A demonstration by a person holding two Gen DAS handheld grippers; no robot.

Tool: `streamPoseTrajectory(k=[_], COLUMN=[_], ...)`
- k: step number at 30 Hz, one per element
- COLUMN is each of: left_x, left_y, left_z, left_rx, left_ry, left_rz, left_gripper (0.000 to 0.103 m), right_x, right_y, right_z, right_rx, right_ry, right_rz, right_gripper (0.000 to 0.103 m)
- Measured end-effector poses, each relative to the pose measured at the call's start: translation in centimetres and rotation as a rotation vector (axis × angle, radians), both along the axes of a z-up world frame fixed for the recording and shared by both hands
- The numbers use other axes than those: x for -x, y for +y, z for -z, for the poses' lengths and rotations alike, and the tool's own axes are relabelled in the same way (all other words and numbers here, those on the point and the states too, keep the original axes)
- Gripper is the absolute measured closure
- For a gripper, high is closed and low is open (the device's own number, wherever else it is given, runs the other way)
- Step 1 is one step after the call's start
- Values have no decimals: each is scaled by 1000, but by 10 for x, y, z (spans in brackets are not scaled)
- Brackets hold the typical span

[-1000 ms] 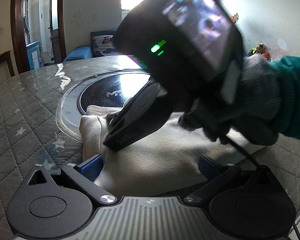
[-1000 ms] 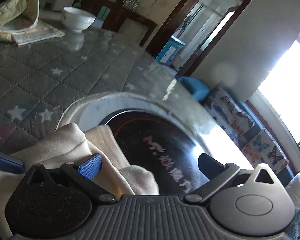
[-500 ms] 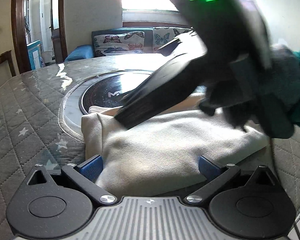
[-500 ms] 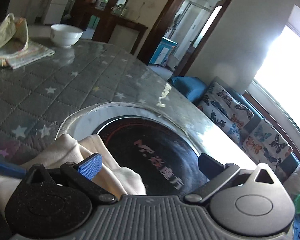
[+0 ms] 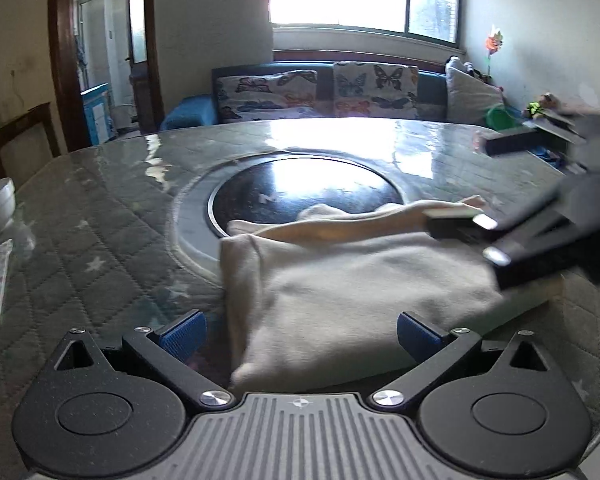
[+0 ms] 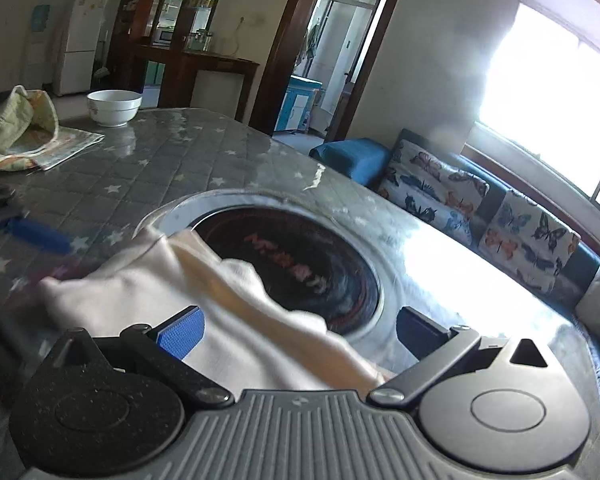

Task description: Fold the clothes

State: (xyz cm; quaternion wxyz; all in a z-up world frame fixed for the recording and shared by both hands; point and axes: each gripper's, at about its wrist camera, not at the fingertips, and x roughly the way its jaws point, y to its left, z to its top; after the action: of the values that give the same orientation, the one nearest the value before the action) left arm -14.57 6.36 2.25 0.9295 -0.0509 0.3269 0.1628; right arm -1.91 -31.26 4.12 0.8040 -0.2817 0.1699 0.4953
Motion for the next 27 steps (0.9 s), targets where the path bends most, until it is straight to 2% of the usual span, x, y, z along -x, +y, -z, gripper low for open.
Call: streamPoseTrajectory(k=[7, 14, 20, 27], left_x=[2, 0, 2, 5], left_y=[24, 44, 76, 91], left_z=[-1, -6, -10, -8], left_rx=[19, 29, 105, 202], left_ry=[20, 26, 22, 17], left_rz=[-67, -118, -198, -234], left_gripper=[0, 0, 0, 1], right_x=[23, 56, 83, 103], right_y=[-20, -9, 12, 33], right_z=[4, 9, 20, 32], right_rx=[9, 30, 60, 102], right_ry=[30, 47, 50, 22], right_rz=[-48, -164, -257, -328], right_gripper=[0, 0, 0, 14])
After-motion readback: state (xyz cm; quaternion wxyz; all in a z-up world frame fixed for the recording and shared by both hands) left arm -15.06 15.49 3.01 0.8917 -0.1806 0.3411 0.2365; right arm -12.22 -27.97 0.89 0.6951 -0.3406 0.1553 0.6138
